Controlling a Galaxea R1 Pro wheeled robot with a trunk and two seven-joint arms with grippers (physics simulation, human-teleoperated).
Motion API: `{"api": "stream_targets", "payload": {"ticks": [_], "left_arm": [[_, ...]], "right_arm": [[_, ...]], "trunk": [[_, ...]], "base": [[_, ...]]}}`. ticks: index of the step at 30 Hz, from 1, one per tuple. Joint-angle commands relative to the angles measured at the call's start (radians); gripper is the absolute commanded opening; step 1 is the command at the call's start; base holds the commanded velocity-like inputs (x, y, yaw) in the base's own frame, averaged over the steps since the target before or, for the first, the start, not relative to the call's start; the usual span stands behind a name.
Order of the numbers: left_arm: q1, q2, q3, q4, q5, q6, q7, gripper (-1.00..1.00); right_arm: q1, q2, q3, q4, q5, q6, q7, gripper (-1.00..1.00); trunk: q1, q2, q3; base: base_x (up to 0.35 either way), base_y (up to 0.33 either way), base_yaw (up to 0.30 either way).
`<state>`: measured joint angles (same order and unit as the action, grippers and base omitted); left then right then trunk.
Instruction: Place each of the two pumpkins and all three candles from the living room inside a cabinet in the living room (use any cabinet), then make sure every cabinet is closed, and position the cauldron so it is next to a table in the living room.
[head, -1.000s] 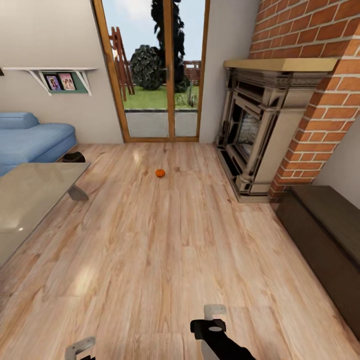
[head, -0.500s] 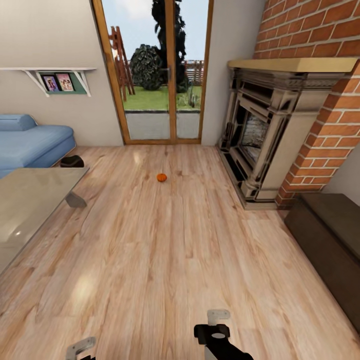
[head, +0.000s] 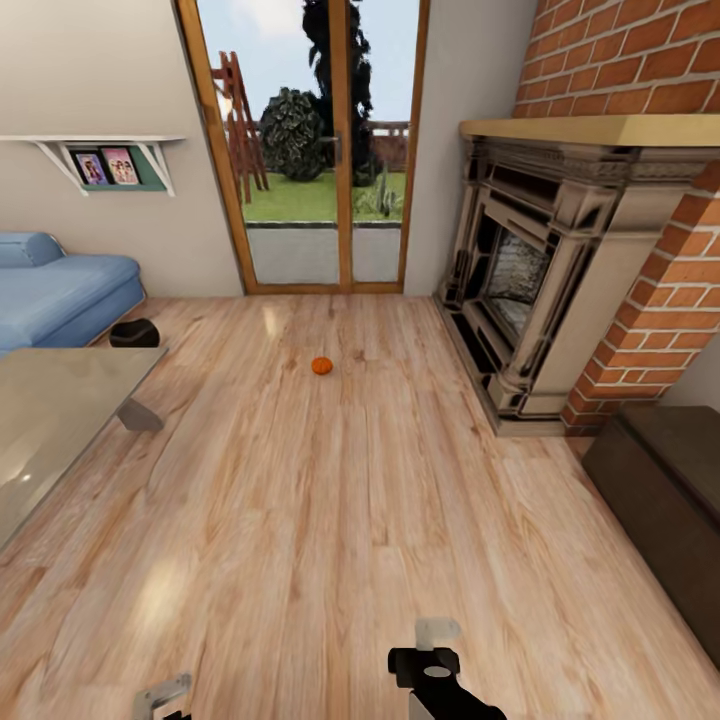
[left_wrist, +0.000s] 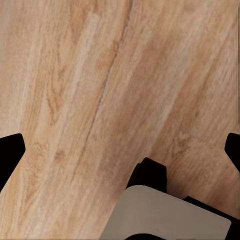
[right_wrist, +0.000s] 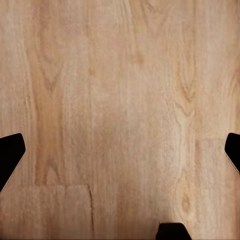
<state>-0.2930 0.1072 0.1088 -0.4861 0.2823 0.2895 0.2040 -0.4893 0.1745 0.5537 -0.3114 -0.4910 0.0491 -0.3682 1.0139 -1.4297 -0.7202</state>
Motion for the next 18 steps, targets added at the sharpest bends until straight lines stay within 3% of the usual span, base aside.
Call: {"api": "stream_targets", "payload": {"ticks": [1,18], "left_arm": [[0.0,0.0,0.0,0.0,0.0,0.0,0.0,1.0],[0.0,0.0,0.0,0.0,0.0,0.0,0.0,1.0]], "right_arm": [[0.0,0.0,0.0,0.0,0.0,0.0,0.0,1.0],[0.0,0.0,0.0,-0.001,-0.002,0.001,0.0,1.0]], "trunk": [[0.0,0.0,0.0],[0.0,0.0,0.001]], "base": [[0.33,0.0,0.0],[0.33,0.0,0.0]]}}
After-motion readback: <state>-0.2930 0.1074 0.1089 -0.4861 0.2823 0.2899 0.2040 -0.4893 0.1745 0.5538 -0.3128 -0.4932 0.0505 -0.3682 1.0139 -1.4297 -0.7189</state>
